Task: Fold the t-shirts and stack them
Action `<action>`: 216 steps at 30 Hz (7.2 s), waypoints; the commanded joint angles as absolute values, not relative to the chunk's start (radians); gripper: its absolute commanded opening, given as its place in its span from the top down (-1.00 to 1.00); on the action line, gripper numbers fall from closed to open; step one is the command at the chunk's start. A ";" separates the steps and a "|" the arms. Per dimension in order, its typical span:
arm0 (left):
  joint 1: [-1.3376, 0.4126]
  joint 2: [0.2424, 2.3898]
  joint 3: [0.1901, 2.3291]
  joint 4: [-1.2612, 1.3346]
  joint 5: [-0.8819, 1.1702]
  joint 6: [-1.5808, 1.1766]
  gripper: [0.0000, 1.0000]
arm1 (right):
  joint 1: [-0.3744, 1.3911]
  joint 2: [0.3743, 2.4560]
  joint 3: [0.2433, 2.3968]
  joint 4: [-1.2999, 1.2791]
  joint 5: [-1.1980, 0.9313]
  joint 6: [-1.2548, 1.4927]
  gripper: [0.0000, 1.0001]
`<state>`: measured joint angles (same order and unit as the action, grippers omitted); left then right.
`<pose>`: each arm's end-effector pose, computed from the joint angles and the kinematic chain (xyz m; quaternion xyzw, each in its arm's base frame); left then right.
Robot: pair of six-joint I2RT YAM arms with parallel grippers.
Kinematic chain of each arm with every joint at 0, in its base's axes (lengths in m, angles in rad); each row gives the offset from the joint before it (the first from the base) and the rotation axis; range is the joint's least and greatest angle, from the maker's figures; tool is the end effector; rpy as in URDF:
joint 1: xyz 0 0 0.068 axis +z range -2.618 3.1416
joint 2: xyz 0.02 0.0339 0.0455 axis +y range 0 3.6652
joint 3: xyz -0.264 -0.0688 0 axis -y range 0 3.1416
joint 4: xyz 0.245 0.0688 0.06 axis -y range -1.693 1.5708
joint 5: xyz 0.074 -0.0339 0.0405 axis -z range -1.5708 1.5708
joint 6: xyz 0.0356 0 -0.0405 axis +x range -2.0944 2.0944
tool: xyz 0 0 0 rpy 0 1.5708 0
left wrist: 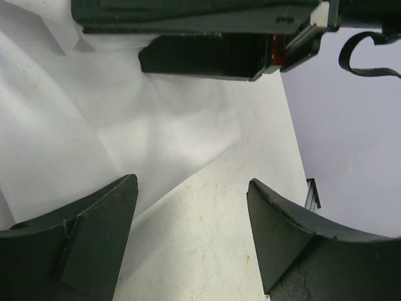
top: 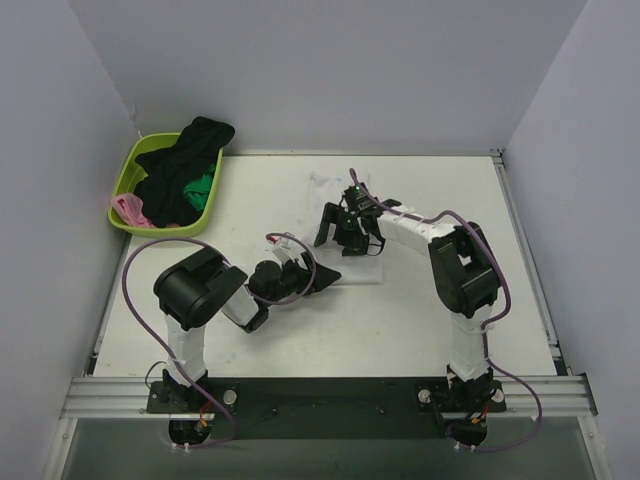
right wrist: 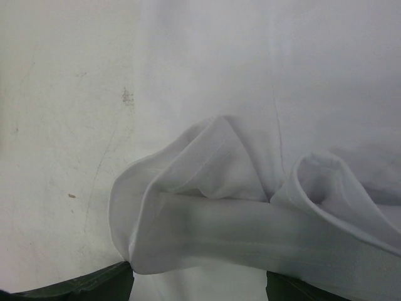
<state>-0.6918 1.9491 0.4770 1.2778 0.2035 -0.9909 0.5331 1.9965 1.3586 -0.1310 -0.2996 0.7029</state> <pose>0.2327 -0.2021 0.0999 -0.0507 0.7694 -0.5234 0.3626 0.3729 0.2323 0.1811 0.0192 0.9120 0.3356 0.2349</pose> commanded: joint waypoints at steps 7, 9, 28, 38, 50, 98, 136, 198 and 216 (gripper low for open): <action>-0.703 2.025 0.408 1.376 0.233 -1.023 -0.57 | 0.514 2.074 1.479 -0.104 -0.229 0.643 -0.71; -0.704 2.034 0.400 1.391 0.235 -1.026 -0.57 | 0.509 2.085 1.508 -0.092 -0.219 0.638 -0.71; -0.712 2.080 0.344 1.493 0.253 -1.049 -0.50 | 0.465 2.178 1.896 -0.094 -0.083 0.526 -0.71; -0.707 1.713 0.432 1.085 0.313 -1.036 -0.51 | 0.506 1.862 1.499 -0.170 0.069 0.505 -0.72; -0.709 1.462 1.048 -0.217 -0.098 -0.678 -0.64 | 0.554 1.773 1.361 -0.360 0.157 0.443 -0.73; -0.649 0.914 0.624 -0.405 -0.149 -0.833 -0.82 | 1.236 1.787 0.957 -0.517 0.419 0.998 -0.73; -0.796 1.433 0.689 0.216 0.072 -0.925 -0.75 | 1.250 1.259 1.063 -0.819 0.667 1.011 -0.91; -0.986 0.937 0.336 -0.229 -0.072 -1.209 -0.50 | 0.554 1.111 0.334 0.048 -0.354 0.758 -0.83; -1.037 1.071 0.287 -0.103 -0.133 -1.273 0.34 | 0.564 1.046 0.235 0.089 -0.388 0.805 -0.25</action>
